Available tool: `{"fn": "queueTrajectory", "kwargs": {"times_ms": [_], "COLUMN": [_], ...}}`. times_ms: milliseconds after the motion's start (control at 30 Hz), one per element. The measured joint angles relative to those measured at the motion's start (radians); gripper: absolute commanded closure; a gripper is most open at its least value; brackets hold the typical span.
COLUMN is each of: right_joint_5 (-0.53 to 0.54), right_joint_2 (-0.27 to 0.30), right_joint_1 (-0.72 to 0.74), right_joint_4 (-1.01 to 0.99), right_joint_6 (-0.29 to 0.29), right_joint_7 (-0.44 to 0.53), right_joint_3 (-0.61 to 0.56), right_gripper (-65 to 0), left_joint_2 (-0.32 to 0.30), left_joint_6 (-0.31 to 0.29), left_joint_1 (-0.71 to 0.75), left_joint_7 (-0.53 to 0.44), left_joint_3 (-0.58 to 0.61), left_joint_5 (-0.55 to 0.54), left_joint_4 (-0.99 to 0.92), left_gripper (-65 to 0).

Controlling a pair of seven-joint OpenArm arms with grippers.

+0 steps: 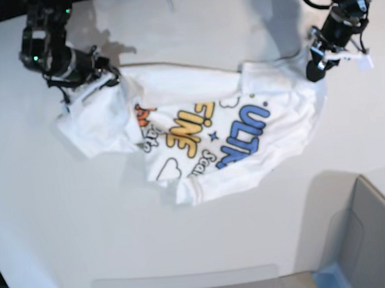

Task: Layout the t-shirt on the table in an organized manner, then fold the t-shirt properly
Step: 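Pull the shirt apart between both grippers to spread it, then release and regrasp the shirt edge with the right gripper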

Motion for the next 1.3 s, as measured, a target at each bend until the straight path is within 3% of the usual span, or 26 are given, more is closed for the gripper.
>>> {"fn": "queueTrajectory", "kwargs": {"times_ms": [100,167,367,500,567,700,767,867,933,1067,1100,1200,1300], "right_joint_5": [0.036,0.043,0.048,0.105,0.186,0.24,0.233,0.154,0.084,-0.05,-0.127,-0.31,-0.391], "right_joint_2": [0.069,0.085,0.104,0.182,0.226,0.33,0.381,0.407,0.394,0.391,0.386,0.363,0.336], "right_joint_1": [-0.032,-0.032,-0.022,0.003,0.005,0.033,0.047,0.091,0.142,0.261,0.283,0.313,0.328], "right_joint_4": [0.077,0.135,0.201,0.201,0.201,0.201,0.201,0.189,0.14,-0.01,-0.037,-0.06,-0.061], "right_joint_6": [-0.002,0.002,0.004,0.003,0.005,0.005,0.006,0.006,0.022,0.162,0.187,0.189,0.2], "right_joint_7": [-0.058,-0.1,-0.166,-0.161,-0.167,-0.164,-0.124,-0.012,-0.002,0.001,0.005,0.07,0.093], "right_joint_3": [-0.067,-0.084,-0.091,-0.086,-0.088,-0.089,-0.085,-0.089,-0.097,-0.217,-0.251,-0.341,-0.386], "right_gripper": [0.0,0.0,-15.2,-20.3,-20.4,-20.4,-20.4,-20.4,-20.4,-20.4,-20.4,-20.4,-20.4], "left_joint_2": [0.0,0.0,0.0,0.0,0.0,-0.003,-0.001,0.0,-0.001,0.002,0.002,0.0,0.002], "left_joint_6": [0.004,0.003,0.002,0.003,0.0,0.005,0.001,0.002,0.0,0.0,0.0,0.0,0.0], "left_joint_1": [0.003,0.003,0.002,0.003,0.0,-0.018,-0.03,-0.053,-0.067,-0.081,-0.084,-0.084,-0.086], "left_joint_7": [-0.001,-0.001,0.0,-0.001,-0.001,0.001,0.047,0.081,0.096,0.12,0.13,0.126,0.127], "left_joint_3": [0.005,0.005,0.005,0.005,0.006,0.021,0.028,0.029,0.029,0.029,0.029,0.029,0.029], "left_joint_5": [0.005,0.004,0.004,0.005,0.0,0.01,0.007,0.008,0.011,0.008,0.009,0.01,0.009], "left_joint_4": [0.0,0.0,0.0,0.0,-0.008,-0.033,-0.037,-0.039,-0.04,-0.04,-0.04,-0.04,-0.04], "left_gripper": [0.0,0.0,0.0,0.0,0.0,0.0,0.0,0.0,0.0,0.0,0.0,0.0,0.0]}}
